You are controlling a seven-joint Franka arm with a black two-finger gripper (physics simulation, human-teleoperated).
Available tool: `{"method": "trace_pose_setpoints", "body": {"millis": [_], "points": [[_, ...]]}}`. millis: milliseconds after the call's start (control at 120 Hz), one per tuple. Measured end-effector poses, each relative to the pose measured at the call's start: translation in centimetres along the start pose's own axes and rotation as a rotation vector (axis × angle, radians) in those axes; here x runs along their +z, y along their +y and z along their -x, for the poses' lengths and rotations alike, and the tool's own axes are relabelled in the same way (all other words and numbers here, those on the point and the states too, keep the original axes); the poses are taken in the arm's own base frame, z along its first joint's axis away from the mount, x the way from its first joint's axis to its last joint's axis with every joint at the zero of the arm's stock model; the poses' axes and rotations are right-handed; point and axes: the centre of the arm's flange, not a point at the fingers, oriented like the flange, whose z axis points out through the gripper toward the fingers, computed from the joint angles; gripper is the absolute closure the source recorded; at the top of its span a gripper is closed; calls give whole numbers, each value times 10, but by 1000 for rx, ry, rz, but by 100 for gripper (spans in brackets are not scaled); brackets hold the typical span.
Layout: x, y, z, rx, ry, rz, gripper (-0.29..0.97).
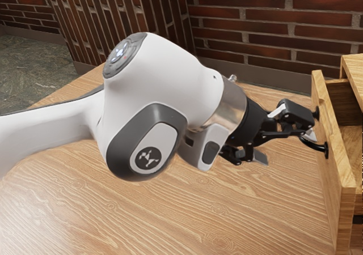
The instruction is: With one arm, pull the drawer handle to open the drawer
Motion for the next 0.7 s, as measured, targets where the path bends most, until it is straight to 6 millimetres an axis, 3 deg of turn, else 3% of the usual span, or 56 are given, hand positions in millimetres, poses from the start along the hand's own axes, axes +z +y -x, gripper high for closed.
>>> {"method": "trace_pose_setpoints", "body": {"millis": [192, 550, 700], "points": [[-14, 26, 7, -36, 20, 35, -1], [-37, 50, 19, -50, 39, 120, 0], [-55, 78, 22, -77, 19, 165, 0]]}}
